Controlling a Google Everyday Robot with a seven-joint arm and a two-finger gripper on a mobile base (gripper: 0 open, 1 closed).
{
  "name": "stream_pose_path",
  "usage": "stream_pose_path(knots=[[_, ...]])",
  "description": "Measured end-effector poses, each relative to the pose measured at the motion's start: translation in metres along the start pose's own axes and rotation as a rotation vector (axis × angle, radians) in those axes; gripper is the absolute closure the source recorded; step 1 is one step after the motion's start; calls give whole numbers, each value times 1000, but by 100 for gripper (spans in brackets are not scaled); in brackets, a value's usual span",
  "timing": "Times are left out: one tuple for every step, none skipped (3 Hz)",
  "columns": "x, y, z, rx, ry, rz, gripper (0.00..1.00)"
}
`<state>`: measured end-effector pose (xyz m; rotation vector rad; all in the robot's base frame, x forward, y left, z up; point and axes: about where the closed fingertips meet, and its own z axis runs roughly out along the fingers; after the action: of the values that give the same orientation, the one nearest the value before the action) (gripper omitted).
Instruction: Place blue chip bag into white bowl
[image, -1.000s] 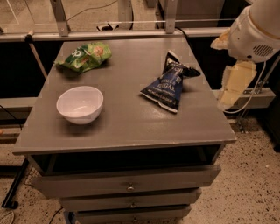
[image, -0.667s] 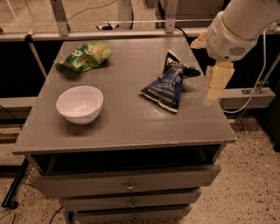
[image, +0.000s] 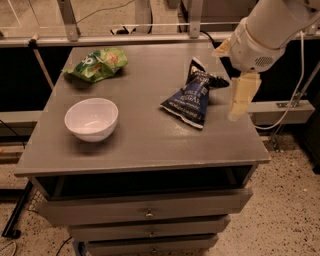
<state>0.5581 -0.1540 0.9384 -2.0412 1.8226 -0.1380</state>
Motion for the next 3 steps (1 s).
stream_pose_path(knots=[[-7, -13, 20, 2, -30, -80, 0], [-16, -24, 38, -1, -48, -173, 0], [-29, -30, 57, -19, -52, -255, 0]])
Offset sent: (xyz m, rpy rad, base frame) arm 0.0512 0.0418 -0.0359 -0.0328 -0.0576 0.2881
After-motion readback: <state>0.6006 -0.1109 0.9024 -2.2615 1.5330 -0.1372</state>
